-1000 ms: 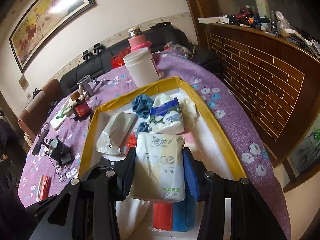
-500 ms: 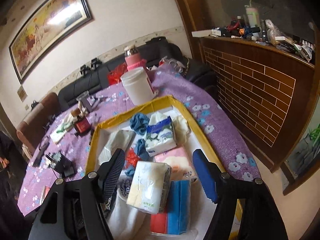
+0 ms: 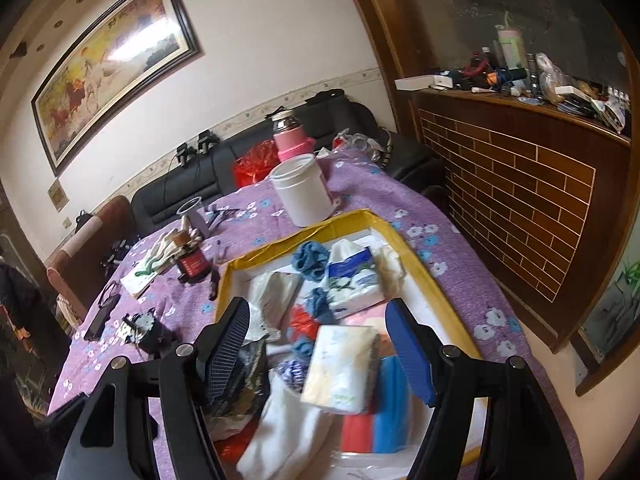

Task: Organize soft objects
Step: 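Open both tools to drop snack bag and tissue pack into tray, then move right tool to floral tissue pack and grasp it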

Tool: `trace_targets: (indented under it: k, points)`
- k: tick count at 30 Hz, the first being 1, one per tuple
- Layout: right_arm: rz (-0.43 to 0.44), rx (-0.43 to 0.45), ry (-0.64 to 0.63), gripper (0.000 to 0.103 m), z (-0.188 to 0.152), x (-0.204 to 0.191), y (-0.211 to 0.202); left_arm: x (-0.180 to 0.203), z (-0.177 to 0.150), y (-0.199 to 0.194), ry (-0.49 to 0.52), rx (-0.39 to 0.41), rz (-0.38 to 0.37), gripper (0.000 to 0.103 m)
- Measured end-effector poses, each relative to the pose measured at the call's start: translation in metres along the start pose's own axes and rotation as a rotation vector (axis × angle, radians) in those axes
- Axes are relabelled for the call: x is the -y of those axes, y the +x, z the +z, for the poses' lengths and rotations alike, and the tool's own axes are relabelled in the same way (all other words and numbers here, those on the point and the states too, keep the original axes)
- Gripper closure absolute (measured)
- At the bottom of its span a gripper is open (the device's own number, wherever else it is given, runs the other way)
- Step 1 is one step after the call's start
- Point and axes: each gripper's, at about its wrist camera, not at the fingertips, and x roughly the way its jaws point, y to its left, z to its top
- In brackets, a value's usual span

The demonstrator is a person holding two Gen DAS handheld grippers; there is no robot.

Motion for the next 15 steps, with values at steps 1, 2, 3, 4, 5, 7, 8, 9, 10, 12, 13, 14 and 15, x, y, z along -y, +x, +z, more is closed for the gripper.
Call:
trace_targets:
  k: [1,2,3,4,5,7,8,9,10,12,13,14,15]
  points:
    - [0.003,-0.002,-0.01,0.028,-0.001,-0.005,0.0,-0.004,0.0,-0.004,-0.006,0.007,0.001,0.026]
    - [0.006,-0.004,-0.019,0.028,-0.002,-0.009,0.0,-0.009,0.0,-0.009,-0.013,0.017,0.005,0.026]
    - [0.01,-0.007,-0.028,0.028,-0.003,-0.014,0.0,-0.014,0.001,-0.014,-0.019,0.028,0.012,0.026]
    - [0.014,-0.01,-0.038,0.028,-0.004,-0.019,0.0,-0.022,0.001,-0.021,-0.028,0.042,0.024,0.026]
    - [0.02,-0.013,-0.054,0.028,-0.006,-0.026,0.001,-0.028,0.001,-0.026,-0.038,0.053,0.032,0.026]
    - [0.028,-0.022,-0.077,0.028,-0.008,-0.037,0.003,-0.042,0.001,-0.036,-0.06,0.071,0.051,0.026]
    - [0.037,-0.031,-0.095,0.028,-0.011,-0.045,0.004,-0.048,0.001,-0.039,-0.068,0.076,0.059,0.026]
    - [0.042,-0.035,-0.106,0.028,-0.012,-0.05,0.006,-0.058,0.0,-0.046,-0.084,0.087,0.069,0.026]
    - [0.049,-0.042,-0.128,0.028,-0.015,-0.06,0.008,-0.065,-0.001,-0.05,-0.094,0.094,0.079,0.026]
    - [0.06,-0.052,-0.155,0.028,-0.02,-0.073,0.011,-0.084,-0.003,-0.06,-0.12,0.109,0.109,0.026]
    - [0.069,-0.059,-0.172,0.028,-0.023,-0.081,0.013,-0.091,-0.005,-0.064,-0.129,0.113,0.12,0.026]
    - [0.078,-0.067,-0.191,0.028,-0.026,-0.09,0.015,-0.102,-0.007,-0.07,-0.142,0.117,0.135,0.026]
    - [0.085,-0.073,-0.203,0.028,-0.029,-0.097,0.017,-0.109,-0.009,-0.074,-0.153,0.12,0.145,0.026]
